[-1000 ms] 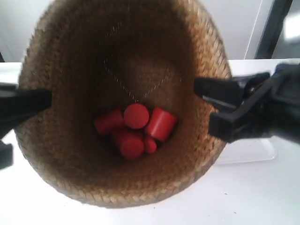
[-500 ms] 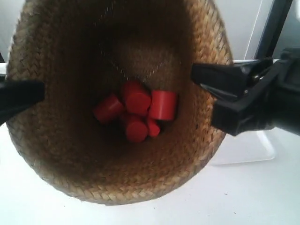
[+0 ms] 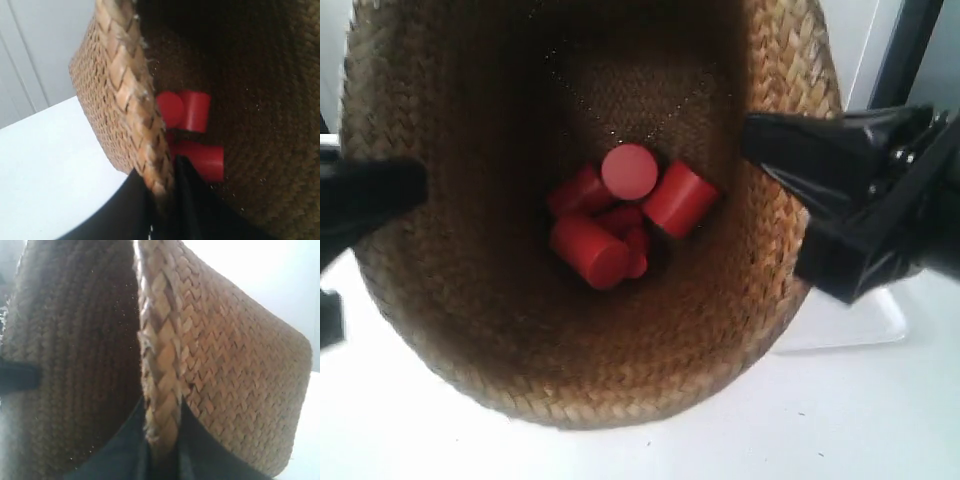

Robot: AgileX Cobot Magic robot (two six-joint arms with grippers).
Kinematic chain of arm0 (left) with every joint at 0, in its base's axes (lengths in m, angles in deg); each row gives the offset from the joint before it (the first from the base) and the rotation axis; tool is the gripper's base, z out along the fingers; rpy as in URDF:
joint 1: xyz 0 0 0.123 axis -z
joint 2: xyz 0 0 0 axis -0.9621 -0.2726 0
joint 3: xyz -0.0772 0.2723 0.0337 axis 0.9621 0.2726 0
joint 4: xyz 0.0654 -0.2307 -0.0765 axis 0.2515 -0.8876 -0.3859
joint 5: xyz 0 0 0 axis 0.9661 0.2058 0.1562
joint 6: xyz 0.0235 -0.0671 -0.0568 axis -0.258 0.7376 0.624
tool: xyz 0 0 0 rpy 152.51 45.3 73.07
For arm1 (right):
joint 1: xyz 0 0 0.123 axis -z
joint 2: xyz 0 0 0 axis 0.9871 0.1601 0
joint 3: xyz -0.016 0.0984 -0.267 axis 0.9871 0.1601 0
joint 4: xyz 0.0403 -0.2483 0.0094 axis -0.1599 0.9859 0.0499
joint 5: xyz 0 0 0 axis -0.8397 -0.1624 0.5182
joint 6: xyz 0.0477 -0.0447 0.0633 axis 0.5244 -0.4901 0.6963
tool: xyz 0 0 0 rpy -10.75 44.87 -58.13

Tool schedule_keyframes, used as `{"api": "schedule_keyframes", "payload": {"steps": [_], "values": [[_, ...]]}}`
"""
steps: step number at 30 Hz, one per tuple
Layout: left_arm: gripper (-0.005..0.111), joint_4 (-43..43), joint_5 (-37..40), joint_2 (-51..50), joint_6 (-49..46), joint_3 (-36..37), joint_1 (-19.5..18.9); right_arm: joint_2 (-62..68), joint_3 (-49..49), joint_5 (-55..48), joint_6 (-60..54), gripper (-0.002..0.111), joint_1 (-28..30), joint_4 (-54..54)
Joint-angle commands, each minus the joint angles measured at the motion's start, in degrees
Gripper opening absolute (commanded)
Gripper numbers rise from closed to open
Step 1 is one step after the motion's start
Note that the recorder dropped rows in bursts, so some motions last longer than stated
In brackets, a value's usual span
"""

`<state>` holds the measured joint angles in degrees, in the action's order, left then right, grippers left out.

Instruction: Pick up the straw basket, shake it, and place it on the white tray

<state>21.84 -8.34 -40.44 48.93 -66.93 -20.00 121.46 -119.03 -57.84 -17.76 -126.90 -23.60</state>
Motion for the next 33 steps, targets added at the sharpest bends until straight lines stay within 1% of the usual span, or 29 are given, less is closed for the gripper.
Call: {"api": "schedule_keyframes", "payload": {"steps": [1, 2, 3, 4, 6, 8, 10, 11, 13, 14, 15, 16, 17, 18, 21, 22, 23, 24, 25, 26, 28, 29, 30, 31, 32, 33], "values": [[0.000, 3.2, -8.5, -3.8, 3.1, 8.3, -2.2, 4.6, 11.4, 15.1, -2.1, 0.000, 1.4, -2.1], [0.000, 3.2, -8.5, -3.9, 3.1, 6.9, -3.0, 4.6, 10.7, 14.5, -3.6, 0.000, 2.2, -3.8], [0.000, 3.2, -7.1, -3.4, 3.1, 4.5, -3.1, 4.2, 8.2, 10.9, -4.6, 0.000, 2.5, -4.0], [0.000, 3.2, -4.9, -2.6, 3.1, 1.6, -2.4, 3.0, 4.4, 6.5, -5.1, 0.000, 2.5, -3.8], [0.000, 2.9, 1.8, -0.6, 0.1, -3.8, 0.8, -0.9, -3.6, -5.9, -6.2, 0.000, 2.0, -3.0], [0.000, 2.9, 5.3, 0.7, -1.5, -5.3, 3.7, -4.5, -7.0, -11.4, -6.5, 0.000, 2.0, -2.9], [0.000, 3.1, 6.0, 0.8, -0.4, -3.3, 4.8, -6.8, -4.2, -10.4, -5.3, 0.000, 2.3, -2.7], [0.000, 3.4, 4.9, 0.3, 1.5, -0.8, 4.7, -6.8, -0.6, -7.4, -3.9, 0.000, 2.6, -2.7], [0.000, 6.4, -0.5, -2.2, 6.2, 5.5, 3.3, -4.8, 8.9, 2.1, -2.3, 0.000, 3.9, -2.7], [0.000, 8.8, -3.9, -3.5, 9.6, 7.4, 1.9, -2.7, 12.8, 8.5, -2.2, 0.000, 4.8, -3.4], [0.000, 10.6, -5.5, -4.6, 12.0, 7.4, 0.5, -0.8, 14.9, 13.1, -2.2, 0.000, 5.8, -5.4], [0.000, 11.3, -5.8, -4.8, 13.1, 6.4, -0.4, 0.2, 15.1, 14.4, -2.2, 0.000, 6.2, -7.2], [0.000, 11.8, -5.2, -4.8, 13.2, 4.2, -0.7, 0.4, 13.4, 14.0, -2.2, 0.000, 6.4, -7.7], [0.000, 12.4, -4.5, -4.2, 12.5, 1.4, -0.4, -0.1, 10.4, 11.2, -2.2, 0.000, 6.1, -7.1], [0.000, 12.4, 1.2, -1.4, 7.2, -5.6, 3.5, -4.1, -0.6, -3.4, -2.9, 0.000, 4.4, -4.2], [0.000, 12.4, 4.0, -0.7, 5.5, -6.5, 5.0, -5.7, -3.1, -6.7, -2.9, 0.000, 4.1, -2.9], [0.000, 12.6, 6.0, -0.6, 5.4, -6.2, 6.0, -6.4, -3.5, -7.8, -2.7, 0.000, 4.1, -2.2], [0.000, 12.7, 8.1, -0.6, 6.5, -4.5, 6.1, -6.5, -2.4, -7.9, -2.1, 0.000, 4.3, -1.6], [0.000, 13.8, 8.3, -1.1, 9.1, -1.4, 5.8, -6.5, 1.2, -6.6, -1.1, 0.000, 4.4, -1.6], [0.000, 16.2, 6.1, -1.9, 12.8, 1.6, 5.3, -5.5, 4.5, -4.0, -0.5, 0.000, 4.7, -1.6], [0.000, 26.3, -0.3, -3.7, 25.8, 7.5, 3.5, -2.1, 12.5, 8.4, 0.9, 0.000, 5.2, -2.2], [0.000, 30.9, -1.1, -4.0, 32.1, 7.9, 2.8, -0.6, 14.1, 12.9, 0.9, 0.000, 5.6, -3.2], [0.000, 35.6, -0.2, -4.1, 36.7, 7.0, 2.1, 0.0, 14.1, 15.4, 0.9, 0.000, 5.7, -4.3], [0.000, 38.3, 0.5, -3.7, 38.5, 5.2, 1.9, -0.2, 12.2, 14.9, 0.8, 0.000, 5.7, -4.6], [0.000, 39.0, 0.7, -2.7, 38.1, 3.2, 2.1, -0.7, 9.6, 11.8, 0.5, 0.000, 5.5, -4.1], [0.000, 38.8, 0.5, -1.7, 36.3, 0.6, 2.6, -1.8, 4.7, 6.6, 0.2, 0.000, 5.3, -3.1]]}}
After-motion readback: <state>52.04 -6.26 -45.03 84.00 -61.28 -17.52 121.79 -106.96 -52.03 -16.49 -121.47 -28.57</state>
